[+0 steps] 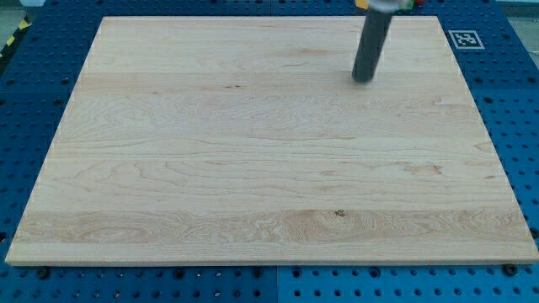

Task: Point your arm at the center right of the board

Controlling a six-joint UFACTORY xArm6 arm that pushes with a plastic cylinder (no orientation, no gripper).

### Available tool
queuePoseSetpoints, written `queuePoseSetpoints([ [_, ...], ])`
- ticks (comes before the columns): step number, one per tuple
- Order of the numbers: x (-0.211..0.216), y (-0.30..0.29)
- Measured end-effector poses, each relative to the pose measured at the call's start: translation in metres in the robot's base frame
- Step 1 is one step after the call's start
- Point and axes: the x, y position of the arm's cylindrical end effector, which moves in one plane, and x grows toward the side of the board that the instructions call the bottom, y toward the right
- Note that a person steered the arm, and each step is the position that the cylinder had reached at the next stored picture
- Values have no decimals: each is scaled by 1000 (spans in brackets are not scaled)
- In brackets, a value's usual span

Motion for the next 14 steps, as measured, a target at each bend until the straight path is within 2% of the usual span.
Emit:
queuePoseSetpoints([
  [1, 73, -10],
  [2, 199, -13],
  [3, 214, -63],
  [5, 127, -96],
  [6, 50, -93],
  [7, 25, -63],
  [8, 69, -60],
  [10, 217, -71],
  [11, 260, -170],
  [12, 274, -331],
  [13, 286, -443],
  [14, 283, -372],
])
